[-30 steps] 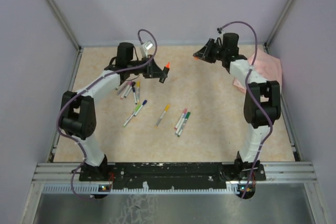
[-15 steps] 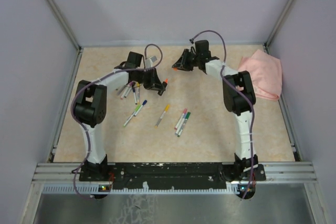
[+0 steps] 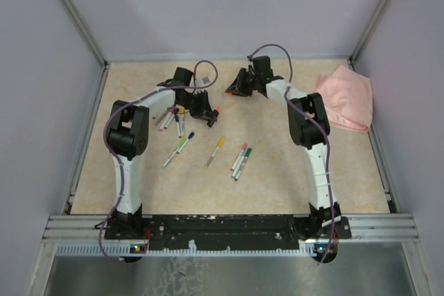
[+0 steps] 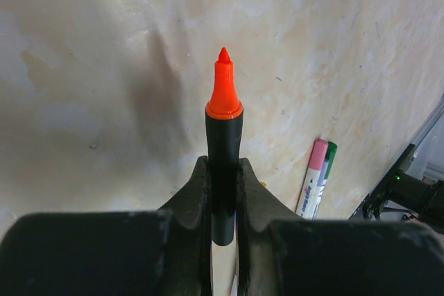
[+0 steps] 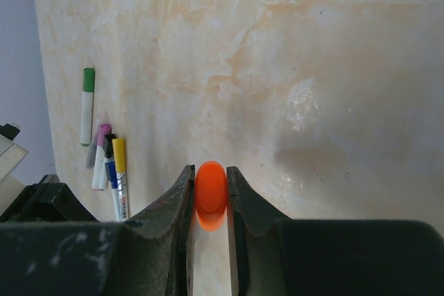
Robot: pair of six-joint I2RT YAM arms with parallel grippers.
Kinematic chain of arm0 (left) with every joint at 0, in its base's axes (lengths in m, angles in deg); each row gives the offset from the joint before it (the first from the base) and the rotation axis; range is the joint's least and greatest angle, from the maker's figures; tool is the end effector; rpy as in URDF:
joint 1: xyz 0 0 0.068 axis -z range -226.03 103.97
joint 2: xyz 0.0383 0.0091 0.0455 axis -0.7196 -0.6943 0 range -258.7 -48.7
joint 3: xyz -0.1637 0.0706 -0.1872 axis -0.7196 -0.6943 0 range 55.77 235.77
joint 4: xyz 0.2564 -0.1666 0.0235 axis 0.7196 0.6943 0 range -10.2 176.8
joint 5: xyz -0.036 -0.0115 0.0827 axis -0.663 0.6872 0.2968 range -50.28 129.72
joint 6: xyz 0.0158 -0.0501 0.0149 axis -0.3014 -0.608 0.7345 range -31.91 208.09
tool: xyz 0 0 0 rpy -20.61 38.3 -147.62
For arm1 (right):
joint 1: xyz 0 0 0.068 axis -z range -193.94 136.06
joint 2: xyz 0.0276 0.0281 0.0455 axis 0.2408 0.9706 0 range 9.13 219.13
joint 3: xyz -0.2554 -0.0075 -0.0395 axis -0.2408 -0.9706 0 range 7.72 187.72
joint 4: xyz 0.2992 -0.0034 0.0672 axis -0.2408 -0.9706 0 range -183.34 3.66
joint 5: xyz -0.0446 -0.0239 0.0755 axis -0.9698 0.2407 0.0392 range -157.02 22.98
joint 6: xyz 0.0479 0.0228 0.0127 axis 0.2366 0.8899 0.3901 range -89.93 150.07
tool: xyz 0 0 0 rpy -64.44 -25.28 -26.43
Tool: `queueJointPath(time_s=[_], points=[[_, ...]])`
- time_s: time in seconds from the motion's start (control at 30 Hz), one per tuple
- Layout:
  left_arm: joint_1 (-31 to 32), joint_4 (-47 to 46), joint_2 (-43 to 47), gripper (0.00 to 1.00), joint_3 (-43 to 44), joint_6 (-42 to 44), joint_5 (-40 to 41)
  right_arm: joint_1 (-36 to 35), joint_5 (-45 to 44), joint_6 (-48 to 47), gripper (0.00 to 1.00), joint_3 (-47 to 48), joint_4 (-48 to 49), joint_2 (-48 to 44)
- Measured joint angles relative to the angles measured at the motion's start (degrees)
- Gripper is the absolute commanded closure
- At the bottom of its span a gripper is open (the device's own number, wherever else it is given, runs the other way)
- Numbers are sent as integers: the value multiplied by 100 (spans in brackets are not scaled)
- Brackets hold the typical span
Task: Open the pen caps
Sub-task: Place the pen at the center of the board.
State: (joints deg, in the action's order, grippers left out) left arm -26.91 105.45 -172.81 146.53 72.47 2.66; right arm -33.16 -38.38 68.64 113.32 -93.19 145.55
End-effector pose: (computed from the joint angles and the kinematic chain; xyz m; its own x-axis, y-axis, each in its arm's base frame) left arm 0.4563 -0.1815 0.1205 -0.9293 0.0946 -0.3570 0.3161 0.7038 -0.6362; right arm 0.5294 0.2031 0.1220 -0.8547 0.2814 -0.4363 -0.1464 0.6757 0.7225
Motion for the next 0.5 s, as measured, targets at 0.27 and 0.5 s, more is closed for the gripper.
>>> queueJointPath(time_s=[0.27, 0.5], points=[[-15, 337, -142, 82, 101, 184, 258, -85, -57, -7, 96, 179, -153, 221], [-17, 487, -247, 70, 245, 295, 426, -229, -85, -153, 94, 404, -457, 310]])
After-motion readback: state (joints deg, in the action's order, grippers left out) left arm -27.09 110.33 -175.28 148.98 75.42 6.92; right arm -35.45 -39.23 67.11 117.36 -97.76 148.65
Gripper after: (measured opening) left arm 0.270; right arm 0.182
